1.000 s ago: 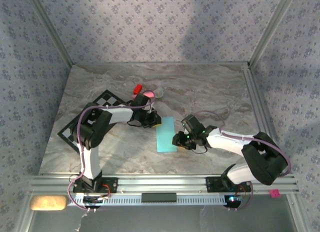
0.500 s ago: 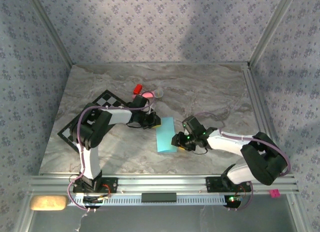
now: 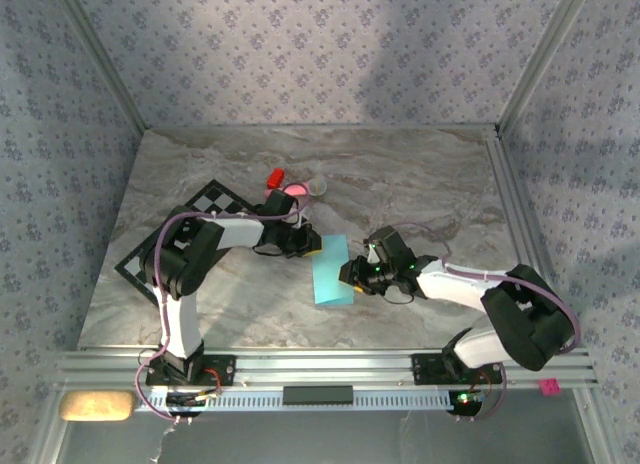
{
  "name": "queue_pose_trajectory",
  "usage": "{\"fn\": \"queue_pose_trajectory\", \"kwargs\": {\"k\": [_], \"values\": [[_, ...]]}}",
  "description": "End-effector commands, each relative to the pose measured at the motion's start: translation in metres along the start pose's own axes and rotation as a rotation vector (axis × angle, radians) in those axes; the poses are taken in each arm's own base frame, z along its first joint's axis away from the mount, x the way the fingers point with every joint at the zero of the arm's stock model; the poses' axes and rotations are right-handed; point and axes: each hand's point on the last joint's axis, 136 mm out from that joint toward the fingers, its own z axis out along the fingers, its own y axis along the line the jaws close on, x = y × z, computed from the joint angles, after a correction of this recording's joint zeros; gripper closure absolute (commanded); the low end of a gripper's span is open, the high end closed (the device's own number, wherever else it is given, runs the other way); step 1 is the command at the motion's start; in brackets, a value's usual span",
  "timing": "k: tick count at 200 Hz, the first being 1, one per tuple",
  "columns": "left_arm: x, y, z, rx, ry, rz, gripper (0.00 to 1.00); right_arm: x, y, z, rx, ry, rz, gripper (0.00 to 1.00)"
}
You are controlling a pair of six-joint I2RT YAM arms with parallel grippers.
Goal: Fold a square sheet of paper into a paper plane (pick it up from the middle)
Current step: Fold the triangle a second time at the center of the table.
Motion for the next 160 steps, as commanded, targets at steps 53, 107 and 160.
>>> {"fn": "queue_pose_trajectory", "kwargs": {"k": [53,107,160], "values": [[-0.002,-0.007,0.002,0.009,0.050,0.078,0.84,-0.014,0.009,0.004,-0.138,0.046,0.005,0.63],[-0.010,-0.020,-0.004,0.029,0.037,0.118,0.80,-0.022,0.003,0.010,-0.157,0.053,0.022,0.69],[-0.016,-0.044,-0.027,0.061,-0.023,0.146,0.62,-0.024,-0.006,0.016,-0.143,0.063,0.033,0.81]]}}
